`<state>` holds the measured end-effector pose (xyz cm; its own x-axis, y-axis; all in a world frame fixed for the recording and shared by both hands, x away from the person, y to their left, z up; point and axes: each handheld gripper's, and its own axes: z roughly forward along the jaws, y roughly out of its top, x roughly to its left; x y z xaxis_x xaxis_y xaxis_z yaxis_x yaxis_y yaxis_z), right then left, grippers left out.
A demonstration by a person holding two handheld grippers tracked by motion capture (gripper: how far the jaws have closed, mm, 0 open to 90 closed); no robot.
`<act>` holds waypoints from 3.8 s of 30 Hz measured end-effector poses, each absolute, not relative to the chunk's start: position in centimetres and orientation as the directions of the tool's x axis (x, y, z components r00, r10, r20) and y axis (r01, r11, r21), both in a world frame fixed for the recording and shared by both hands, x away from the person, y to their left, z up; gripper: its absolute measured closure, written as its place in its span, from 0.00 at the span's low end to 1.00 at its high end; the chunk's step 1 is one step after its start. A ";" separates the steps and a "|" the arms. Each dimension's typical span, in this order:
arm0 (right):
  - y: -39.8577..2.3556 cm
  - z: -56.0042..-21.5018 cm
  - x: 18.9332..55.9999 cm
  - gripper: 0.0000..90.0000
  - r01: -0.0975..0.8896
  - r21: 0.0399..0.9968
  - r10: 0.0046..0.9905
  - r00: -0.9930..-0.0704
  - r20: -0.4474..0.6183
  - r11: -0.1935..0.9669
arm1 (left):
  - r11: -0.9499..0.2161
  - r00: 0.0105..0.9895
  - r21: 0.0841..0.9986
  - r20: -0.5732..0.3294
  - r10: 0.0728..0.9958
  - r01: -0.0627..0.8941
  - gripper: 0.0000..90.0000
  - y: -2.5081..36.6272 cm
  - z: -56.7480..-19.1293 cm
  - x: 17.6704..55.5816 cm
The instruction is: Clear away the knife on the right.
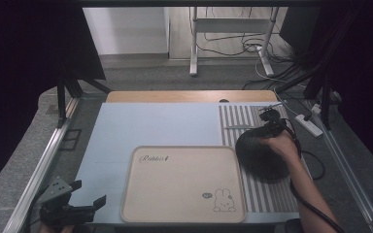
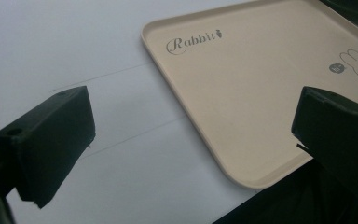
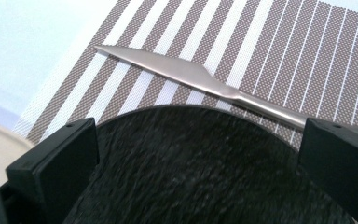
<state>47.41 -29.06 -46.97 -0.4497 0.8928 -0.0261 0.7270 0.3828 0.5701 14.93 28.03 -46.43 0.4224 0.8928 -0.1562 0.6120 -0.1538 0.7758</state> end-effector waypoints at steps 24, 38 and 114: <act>-33.3 -47.3 52.1 1.00 0.736 0.543 0.896 -0.438 -0.073 0.405 | -0.154 0.423 0.774 -0.158 0.892 0.614 0.00 28.0 -46.5 15.0; -34.9 -50.1 54.9 1.00 0.769 0.476 0.903 -0.390 -0.180 0.427 | -0.146 0.418 0.775 -0.163 0.894 0.615 0.00 28.1 -46.5 14.9; -36.9 -49.1 54.3 0.89 0.816 0.411 0.895 -0.445 0.000 0.406 | -0.164 0.430 0.776 -0.149 0.890 0.608 0.00 27.9 -46.4 14.9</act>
